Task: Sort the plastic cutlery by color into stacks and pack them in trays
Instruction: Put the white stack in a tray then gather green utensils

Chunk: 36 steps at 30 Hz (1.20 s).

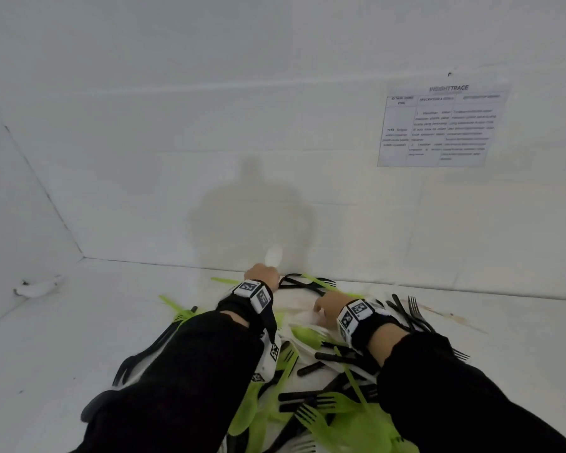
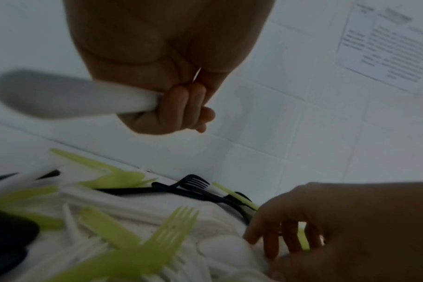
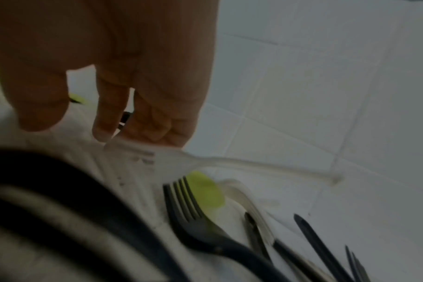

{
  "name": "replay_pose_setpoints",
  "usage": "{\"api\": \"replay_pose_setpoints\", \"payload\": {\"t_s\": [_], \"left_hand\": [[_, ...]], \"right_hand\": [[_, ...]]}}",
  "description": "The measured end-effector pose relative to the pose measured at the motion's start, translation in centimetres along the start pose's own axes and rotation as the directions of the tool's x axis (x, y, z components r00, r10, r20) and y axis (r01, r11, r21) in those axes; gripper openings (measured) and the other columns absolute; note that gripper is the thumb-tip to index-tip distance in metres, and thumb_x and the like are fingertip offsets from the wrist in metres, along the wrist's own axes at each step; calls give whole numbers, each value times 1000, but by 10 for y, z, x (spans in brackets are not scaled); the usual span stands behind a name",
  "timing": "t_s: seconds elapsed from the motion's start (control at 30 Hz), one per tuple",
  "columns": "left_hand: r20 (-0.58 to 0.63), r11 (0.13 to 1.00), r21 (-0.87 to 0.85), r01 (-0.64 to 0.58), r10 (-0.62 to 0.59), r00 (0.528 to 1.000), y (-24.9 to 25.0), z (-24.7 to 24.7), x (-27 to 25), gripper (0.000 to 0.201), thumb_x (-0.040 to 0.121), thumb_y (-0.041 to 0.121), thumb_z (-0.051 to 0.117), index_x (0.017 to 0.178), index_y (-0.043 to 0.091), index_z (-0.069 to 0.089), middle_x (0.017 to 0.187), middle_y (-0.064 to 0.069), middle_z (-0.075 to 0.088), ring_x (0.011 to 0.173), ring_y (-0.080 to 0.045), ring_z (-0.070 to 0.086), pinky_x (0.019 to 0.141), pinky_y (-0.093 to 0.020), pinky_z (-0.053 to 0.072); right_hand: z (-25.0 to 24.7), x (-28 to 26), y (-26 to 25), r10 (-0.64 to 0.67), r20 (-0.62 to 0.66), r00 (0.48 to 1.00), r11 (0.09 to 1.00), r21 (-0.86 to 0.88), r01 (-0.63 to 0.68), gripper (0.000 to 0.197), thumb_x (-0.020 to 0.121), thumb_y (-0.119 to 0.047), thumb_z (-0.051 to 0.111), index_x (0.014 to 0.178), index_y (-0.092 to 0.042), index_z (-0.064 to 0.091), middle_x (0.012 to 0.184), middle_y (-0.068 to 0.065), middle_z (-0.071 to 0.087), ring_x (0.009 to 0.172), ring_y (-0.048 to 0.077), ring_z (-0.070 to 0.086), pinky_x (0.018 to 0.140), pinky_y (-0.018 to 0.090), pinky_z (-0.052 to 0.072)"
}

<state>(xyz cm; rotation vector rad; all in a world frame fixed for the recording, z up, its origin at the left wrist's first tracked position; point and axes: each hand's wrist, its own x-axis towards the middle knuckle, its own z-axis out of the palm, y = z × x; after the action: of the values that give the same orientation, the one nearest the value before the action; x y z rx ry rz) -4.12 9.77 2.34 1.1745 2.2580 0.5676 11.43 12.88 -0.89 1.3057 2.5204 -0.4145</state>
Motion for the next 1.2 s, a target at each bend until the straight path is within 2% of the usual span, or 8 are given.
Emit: {"api": "replay_pose_setpoints", "payload": {"t_s": [0.23,0.4,0.53,0.7,0.8,0.93,1.0,1.2], "left_hand": [[-46,997,-37,67,-69,997,-26,-13,10,35,97,12,38,122,-1,58,123,-17,60,115,-30,56,95,-31,45],[-89,981,-161,109,-125,988,-35,-13,10,34,93,12,40,112,-3,63,115,-21,64,109,-34,59,94,-36,48],[-85,978,-190,92,-110,990,-32,-6,5,33,92,14,42,110,-3,65,112,-22,65,107,-34,60,93,-36,47],[-67,978,-197,62,-76,995,-24,0,-5,34,91,17,43,110,-3,65,113,-22,65,107,-35,59,92,-37,47],[-21,973,-225,60,-67,998,-19,-2,-14,34,92,14,42,113,-4,63,113,-22,64,107,-36,59,90,-38,46],[88,904,-418,84,-52,995,-13,3,-29,19,95,9,42,103,1,57,70,-8,58,46,-17,54,43,-23,38],[126,840,-528,126,-69,990,-7,7,-39,14,95,9,39,92,5,53,66,-7,55,42,-17,48,39,-18,33],[266,712,-683,162,36,963,15,10,-76,20,95,9,43,81,3,56,72,-11,59,59,-23,58,55,-31,51]], "right_hand": [[2,7,4,7,-14,1000,994,-110,-8,31,94,-27,48,113,-6,60,119,11,59,110,29,57,89,31,45],[-13,5,11,85,-196,977,993,101,-66,29,98,-30,36,116,-13,50,115,11,59,113,29,55,93,37,40],[-21,4,19,127,-189,974,956,284,-69,17,89,-32,56,95,-16,56,109,9,62,102,25,58,84,30,45],[-28,-8,18,204,-237,950,966,208,-155,30,93,-36,50,112,-14,59,118,7,59,113,25,53,95,34,39],[-28,-15,20,242,-236,941,946,272,-175,28,96,-34,45,103,-11,61,112,11,60,100,27,55,91,34,40],[-35,-26,15,246,-250,936,908,398,-131,30,100,-21,33,101,0,55,115,21,59,106,32,54,81,30,39],[-40,-33,8,241,-297,924,878,472,-77,32,100,-24,35,98,1,56,109,21,61,107,32,54,79,30,37],[-43,-56,-27,180,-344,921,810,584,60,34,89,-39,57,72,-10,57,67,7,61,54,15,51,62,29,47]]}}
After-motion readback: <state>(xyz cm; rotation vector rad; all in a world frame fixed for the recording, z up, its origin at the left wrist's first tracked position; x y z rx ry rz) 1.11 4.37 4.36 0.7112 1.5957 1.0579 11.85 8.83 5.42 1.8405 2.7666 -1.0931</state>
